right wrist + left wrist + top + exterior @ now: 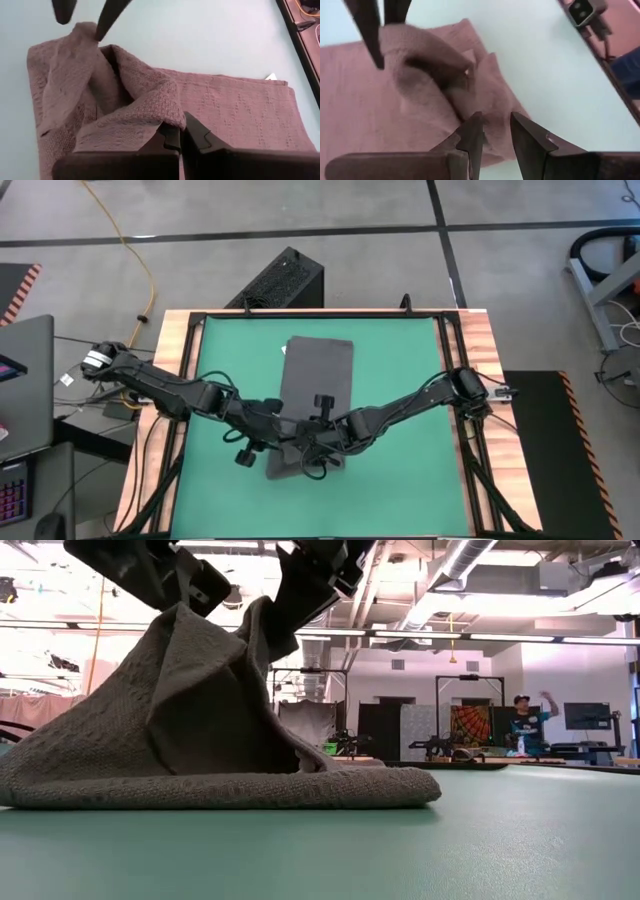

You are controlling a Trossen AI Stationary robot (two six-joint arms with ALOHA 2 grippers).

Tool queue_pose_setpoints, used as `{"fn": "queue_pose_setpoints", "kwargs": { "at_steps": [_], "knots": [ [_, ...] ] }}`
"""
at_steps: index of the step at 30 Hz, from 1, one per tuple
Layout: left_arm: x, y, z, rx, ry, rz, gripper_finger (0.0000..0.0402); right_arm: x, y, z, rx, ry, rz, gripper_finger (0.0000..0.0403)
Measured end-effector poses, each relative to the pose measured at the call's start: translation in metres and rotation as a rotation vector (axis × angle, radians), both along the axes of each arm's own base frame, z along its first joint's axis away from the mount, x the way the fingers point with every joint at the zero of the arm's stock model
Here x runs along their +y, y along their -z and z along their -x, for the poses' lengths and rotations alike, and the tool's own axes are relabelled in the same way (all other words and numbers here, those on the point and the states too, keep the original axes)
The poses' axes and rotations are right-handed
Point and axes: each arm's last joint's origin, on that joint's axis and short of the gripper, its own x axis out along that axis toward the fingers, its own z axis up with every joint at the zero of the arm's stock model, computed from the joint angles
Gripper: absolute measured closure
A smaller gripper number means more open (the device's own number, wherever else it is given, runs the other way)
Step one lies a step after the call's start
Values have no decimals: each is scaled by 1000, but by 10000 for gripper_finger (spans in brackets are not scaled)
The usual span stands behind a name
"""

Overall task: Roll towel
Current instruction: Fold the microfiber towel

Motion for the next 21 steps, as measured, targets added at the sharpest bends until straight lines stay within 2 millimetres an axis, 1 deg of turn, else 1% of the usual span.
{"fn": "queue_pose_setpoints", "kwargs": {
  "at_steps": [5,9,13,18,21],
  "knots": [
    [3,-2,-2,-7,85,65,313,0,0,0,-5,10,-10,390],
    [5,-2,-3,-31,34,3,313,0,0,0,-6,12,-12,390],
    [8,-2,-6,-45,12,-3,313,0,0,0,-9,17,-17,390],
    [7,2,-10,-35,28,28,313,1,0,0,-8,14,-29,390],
    [4,4,-9,1,43,83,313,1,0,1,-6,14,-28,390]
  ]
}}
